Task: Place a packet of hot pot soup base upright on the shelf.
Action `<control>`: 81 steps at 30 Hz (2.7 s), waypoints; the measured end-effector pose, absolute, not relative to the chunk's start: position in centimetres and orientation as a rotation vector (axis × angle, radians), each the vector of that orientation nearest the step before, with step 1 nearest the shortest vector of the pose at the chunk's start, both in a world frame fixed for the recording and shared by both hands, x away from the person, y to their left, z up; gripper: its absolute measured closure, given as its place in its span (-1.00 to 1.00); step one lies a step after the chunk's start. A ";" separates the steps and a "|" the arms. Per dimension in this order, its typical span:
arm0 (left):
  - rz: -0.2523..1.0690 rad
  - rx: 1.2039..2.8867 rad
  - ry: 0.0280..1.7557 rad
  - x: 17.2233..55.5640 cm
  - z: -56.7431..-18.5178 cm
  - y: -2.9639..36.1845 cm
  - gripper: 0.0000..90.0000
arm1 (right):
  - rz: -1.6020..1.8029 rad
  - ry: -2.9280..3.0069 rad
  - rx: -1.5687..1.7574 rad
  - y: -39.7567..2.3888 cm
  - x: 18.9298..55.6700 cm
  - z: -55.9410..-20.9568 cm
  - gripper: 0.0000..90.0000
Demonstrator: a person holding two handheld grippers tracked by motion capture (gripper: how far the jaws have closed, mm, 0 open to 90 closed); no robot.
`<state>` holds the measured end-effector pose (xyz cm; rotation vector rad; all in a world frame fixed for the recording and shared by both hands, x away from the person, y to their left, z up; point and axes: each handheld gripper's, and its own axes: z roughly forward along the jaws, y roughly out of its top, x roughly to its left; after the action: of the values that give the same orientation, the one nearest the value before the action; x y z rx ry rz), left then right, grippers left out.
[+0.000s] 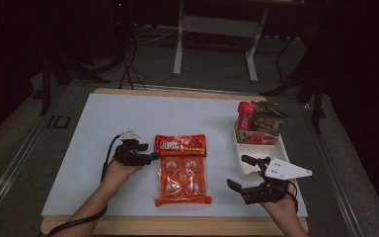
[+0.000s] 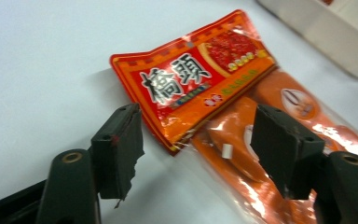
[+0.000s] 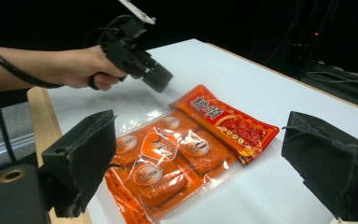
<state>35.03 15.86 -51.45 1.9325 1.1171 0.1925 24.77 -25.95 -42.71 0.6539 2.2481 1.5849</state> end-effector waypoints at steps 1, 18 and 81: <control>0.187 1.933 1.123 35.3 -51.6 15.9 -0.38 | 1.582 2.246 0.652 -25.9 24.7 -42.7 -0.78; 0.147 1.969 1.147 38.0 -53.9 15.0 -0.17 | 1.590 2.259 0.652 -26.0 24.8 -42.7 -0.78; 0.379 2.033 0.804 33.4 -44.3 11.1 1.00 | 1.582 2.203 0.675 -26.4 24.7 -42.3 -0.77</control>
<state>33.44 11.11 -44.32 2.0328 0.8036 0.3788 24.66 -26.35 -42.27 0.6752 2.2032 1.5817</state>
